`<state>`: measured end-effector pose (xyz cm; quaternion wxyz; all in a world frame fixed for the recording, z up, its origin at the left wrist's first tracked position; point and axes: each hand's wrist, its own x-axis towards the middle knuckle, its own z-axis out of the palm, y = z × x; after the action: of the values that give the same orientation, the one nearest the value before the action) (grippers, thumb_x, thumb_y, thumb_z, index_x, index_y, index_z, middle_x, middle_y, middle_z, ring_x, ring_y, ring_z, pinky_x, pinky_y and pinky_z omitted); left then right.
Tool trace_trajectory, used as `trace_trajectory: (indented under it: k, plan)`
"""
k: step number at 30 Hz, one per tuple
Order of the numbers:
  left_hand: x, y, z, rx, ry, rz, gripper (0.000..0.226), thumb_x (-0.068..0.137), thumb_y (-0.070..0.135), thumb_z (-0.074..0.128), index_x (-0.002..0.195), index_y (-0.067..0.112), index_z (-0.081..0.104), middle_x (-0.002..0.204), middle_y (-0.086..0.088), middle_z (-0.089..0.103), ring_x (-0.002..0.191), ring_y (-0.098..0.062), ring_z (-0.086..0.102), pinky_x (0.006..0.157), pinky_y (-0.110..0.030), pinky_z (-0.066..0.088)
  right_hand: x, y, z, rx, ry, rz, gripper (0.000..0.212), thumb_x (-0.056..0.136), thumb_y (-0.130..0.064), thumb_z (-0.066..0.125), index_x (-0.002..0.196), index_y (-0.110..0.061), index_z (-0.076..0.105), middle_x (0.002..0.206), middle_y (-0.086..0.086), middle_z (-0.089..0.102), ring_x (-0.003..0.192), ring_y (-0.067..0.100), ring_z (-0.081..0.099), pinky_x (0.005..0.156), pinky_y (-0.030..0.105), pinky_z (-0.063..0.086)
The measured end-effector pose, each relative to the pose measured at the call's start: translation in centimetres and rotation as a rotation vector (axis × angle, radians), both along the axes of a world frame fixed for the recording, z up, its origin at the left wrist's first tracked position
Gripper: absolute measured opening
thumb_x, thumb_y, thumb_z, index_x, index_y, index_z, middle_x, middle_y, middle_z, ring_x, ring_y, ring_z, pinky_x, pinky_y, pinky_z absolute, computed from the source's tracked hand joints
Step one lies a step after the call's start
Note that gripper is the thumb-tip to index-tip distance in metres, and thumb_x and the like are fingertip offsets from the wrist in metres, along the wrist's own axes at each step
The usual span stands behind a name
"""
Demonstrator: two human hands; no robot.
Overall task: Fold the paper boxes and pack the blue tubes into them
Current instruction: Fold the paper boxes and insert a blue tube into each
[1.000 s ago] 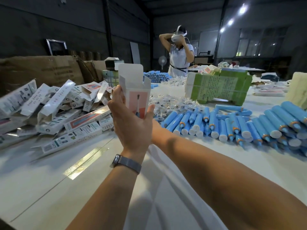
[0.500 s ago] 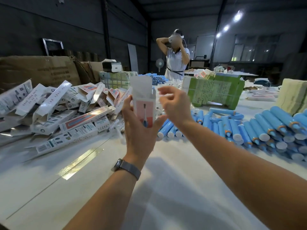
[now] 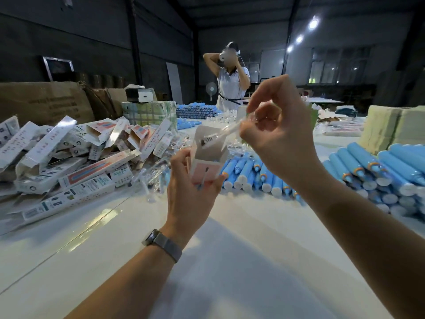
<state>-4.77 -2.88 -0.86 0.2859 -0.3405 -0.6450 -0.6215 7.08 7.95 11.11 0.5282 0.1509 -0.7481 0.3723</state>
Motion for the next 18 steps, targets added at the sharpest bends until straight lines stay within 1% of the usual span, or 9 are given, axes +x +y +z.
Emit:
trace_trajectory:
  k: [3, 6, 7, 9, 11, 13, 15, 16, 18]
  plan:
    - [0.0, 0.0, 0.0, 0.014, -0.022, -0.008, 0.075, 0.071, 0.014, 0.090, 0.118, 0.033, 0.034, 0.106, 0.017, 0.055, 0.087, -0.007, 0.064, 0.069, -0.041, 0.058, 0.1, 0.3, 0.1, 0.103, 0.010, -0.081, 0.037, 0.073, 0.005, 0.065, 0.095, -0.020, 0.047, 0.084, 0.000, 0.061, 0.061, 0.023, 0.054, 0.051, 0.040, 0.046]
    - [0.0, -0.1, 0.0, 0.015, -0.009, 0.003, 0.074, 0.072, 0.013, 0.089, 0.117, 0.034, 0.034, 0.106, 0.016, 0.054, 0.088, -0.002, 0.063, 0.067, -0.035, 0.058, 0.2, 0.8, 0.6, 0.110, 0.006, -0.075, 0.035, 0.072, 0.000, 0.065, 0.096, -0.021, 0.050, 0.083, -0.005, 0.064, 0.061, 0.019, 0.057, 0.051, 0.041, 0.048]
    - [0.1, 0.0, 0.0, 0.009, -0.001, 0.003, 0.074, 0.072, 0.013, 0.089, 0.117, 0.034, 0.034, 0.106, 0.010, 0.055, 0.088, -0.005, 0.064, 0.068, -0.037, 0.058, 0.1, 0.8, 0.5, 0.132, -0.006, -0.072, 0.035, 0.073, -0.002, 0.066, 0.097, -0.022, 0.050, 0.084, -0.006, 0.066, 0.062, 0.018, 0.059, 0.052, 0.040, 0.049]
    - [0.3, 0.0, -0.1, -0.019, 0.027, 0.001, 0.075, 0.072, 0.013, 0.089, 0.119, 0.032, 0.034, 0.109, -0.002, 0.056, 0.090, -0.021, 0.064, 0.071, -0.046, 0.057, -0.1, 0.6, 0.1, 0.198, -0.030, -0.058, 0.036, 0.076, -0.001, 0.068, 0.098, -0.023, 0.051, 0.087, -0.006, 0.069, 0.066, 0.018, 0.063, 0.054, 0.037, 0.052]
    - [0.6, 0.1, -0.1, -0.056, 0.053, -0.010, 0.076, 0.073, 0.015, 0.089, 0.120, 0.031, 0.033, 0.113, -0.008, 0.056, 0.093, -0.032, 0.063, 0.073, -0.051, 0.056, -0.6, 0.2, -0.8, 0.261, -0.036, -0.054, 0.036, 0.077, 0.002, 0.070, 0.100, -0.021, 0.054, 0.092, -0.006, 0.068, 0.069, 0.016, 0.065, 0.056, 0.036, 0.054]
    - [0.6, 0.0, 0.0, -0.064, 0.061, -0.033, 0.076, 0.073, 0.019, 0.089, 0.121, 0.029, 0.032, 0.114, -0.011, 0.057, 0.094, -0.036, 0.063, 0.072, -0.053, 0.055, -1.1, -0.2, -1.7, 0.290, -0.007, -0.089, 0.036, 0.076, 0.004, 0.071, 0.101, -0.017, 0.057, 0.094, -0.009, 0.063, 0.070, 0.012, 0.063, 0.056, 0.034, 0.052]
    - [0.7, -0.1, 0.1, -0.055, 0.049, -0.039, 0.075, 0.072, 0.027, 0.086, 0.123, 0.029, 0.031, 0.114, -0.012, 0.058, 0.094, -0.037, 0.063, 0.073, -0.054, 0.055, -1.5, -0.4, -2.4, 0.347, 0.004, -0.140, 0.034, 0.074, 0.004, 0.071, 0.100, -0.015, 0.058, 0.092, -0.009, 0.060, 0.070, 0.009, 0.060, 0.058, 0.033, 0.051]
    - [0.8, -0.1, 0.2, -0.048, 0.037, -0.040, 0.075, 0.071, 0.029, 0.084, 0.123, 0.030, 0.031, 0.115, -0.013, 0.058, 0.095, -0.038, 0.064, 0.073, -0.054, 0.055, -1.6, -0.3, -2.7, 0.399, -0.003, -0.171, 0.032, 0.073, 0.004, 0.070, 0.099, -0.012, 0.060, 0.089, -0.009, 0.061, 0.071, 0.009, 0.059, 0.060, 0.035, 0.052]
    - [1.0, -0.1, 0.2, -0.040, 0.029, -0.035, 0.073, 0.070, 0.029, 0.081, 0.123, 0.030, 0.031, 0.112, -0.012, 0.059, 0.092, -0.038, 0.064, 0.071, -0.054, 0.055, -1.8, -0.1, -3.2, 0.495, -0.024, -0.227, 0.030, 0.072, 0.003, 0.068, 0.100, -0.008, 0.065, 0.086, -0.006, 0.067, 0.079, 0.014, 0.060, 0.066, 0.039, 0.052]
